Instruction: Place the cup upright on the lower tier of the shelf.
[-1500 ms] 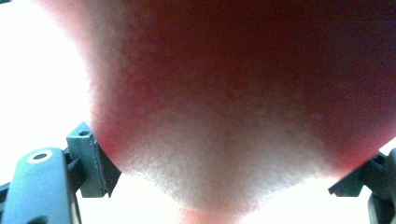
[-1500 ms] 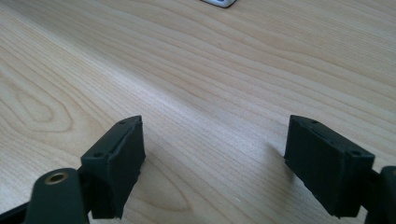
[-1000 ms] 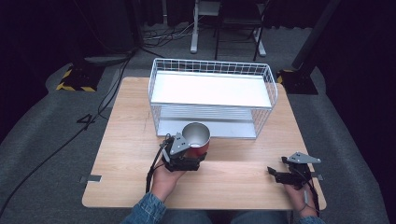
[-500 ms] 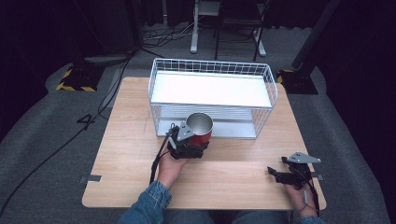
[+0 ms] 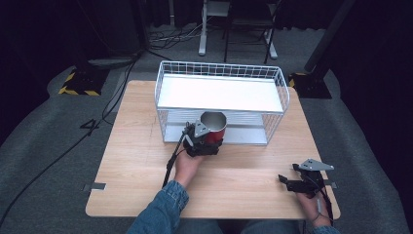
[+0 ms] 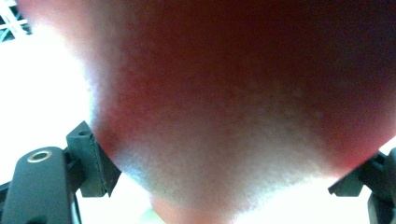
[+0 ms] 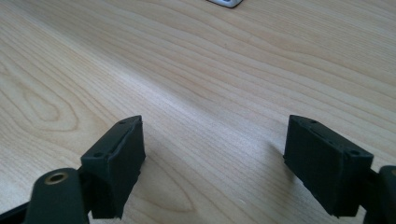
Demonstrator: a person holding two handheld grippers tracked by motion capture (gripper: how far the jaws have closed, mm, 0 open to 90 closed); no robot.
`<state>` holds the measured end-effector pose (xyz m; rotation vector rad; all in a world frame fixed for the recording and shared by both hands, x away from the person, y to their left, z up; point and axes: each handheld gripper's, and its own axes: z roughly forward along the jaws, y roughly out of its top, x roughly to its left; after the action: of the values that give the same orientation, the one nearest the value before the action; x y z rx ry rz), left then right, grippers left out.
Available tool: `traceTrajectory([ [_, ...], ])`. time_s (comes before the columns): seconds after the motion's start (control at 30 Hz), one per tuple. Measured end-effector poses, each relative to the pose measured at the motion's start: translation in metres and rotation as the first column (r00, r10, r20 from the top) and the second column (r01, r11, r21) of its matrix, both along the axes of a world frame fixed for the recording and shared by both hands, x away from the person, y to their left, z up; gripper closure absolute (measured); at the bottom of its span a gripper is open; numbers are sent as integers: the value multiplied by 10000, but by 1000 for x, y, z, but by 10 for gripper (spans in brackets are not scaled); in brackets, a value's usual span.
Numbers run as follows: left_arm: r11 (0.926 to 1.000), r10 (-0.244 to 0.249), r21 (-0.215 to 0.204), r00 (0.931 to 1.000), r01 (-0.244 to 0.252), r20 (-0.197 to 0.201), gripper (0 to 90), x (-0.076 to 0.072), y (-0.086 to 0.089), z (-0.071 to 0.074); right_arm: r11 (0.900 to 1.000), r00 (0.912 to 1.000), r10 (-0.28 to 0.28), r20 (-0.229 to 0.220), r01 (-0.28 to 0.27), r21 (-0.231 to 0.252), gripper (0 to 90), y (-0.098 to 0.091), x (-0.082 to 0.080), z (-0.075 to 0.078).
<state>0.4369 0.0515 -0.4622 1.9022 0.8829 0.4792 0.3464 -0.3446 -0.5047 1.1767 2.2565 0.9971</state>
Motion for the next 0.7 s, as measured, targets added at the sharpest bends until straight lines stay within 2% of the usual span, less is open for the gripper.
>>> traceTrajectory([
  [0.07,9997,197,-110,9997,-195,153,166,8,-2,-2,10000,10000,83,55,-82,-45,206,1,-1,0],
  [0.17,9990,340,-309,9993,-335,149,166,13,-3,-4,9999,9999,124,86,-124,-57,206,1,-1,0],
  [0.23,9984,447,-364,9989,-441,155,166,22,-4,-6,9998,9998,194,85,-194,-42,206,2,-1,0],
  [0.33,9975,586,-396,9981,-577,211,166,27,-4,-7,9997,9997,228,76,-228,-40,206,2,-1,0],
  [0.37,9948,934,-433,9953,-922,263,166,31,-3,-7,9997,9997,244,65,-243,-46,206,2,-1,0],
  [0.4,9948,934,-433,9953,-922,263,166,31,-3,-7,9997,9997,244,65,-243,-46,206,2,-1,0],
  [0.43,9957,772,-539,9967,-759,236,166,38,-3,-8,9996,9996,281,46,-281,-36,206,2,-1,0],
  [0.47,9939,950,-588,9953,-936,205,166,39,-4,-8,9995,9995,307,48,-306,-34,206,2,-1,0],
  [0.57,9911,1214,-582,9921,-1194,309,166,44,-7,-10,9995,9995,325,59,-325,-50,206,2,-1,0],
  [0.67,9911,1237,-532,9919,-1220,304,166,48,-11,-12,9994,9994,335,62,-335,-53,206,2,-1,0],
  [0.7,9931,1117,-402,9932,-1103,342,166,52,-13,-14,9994,9994,341,62,-340,-51,206,2,-2,0],
])
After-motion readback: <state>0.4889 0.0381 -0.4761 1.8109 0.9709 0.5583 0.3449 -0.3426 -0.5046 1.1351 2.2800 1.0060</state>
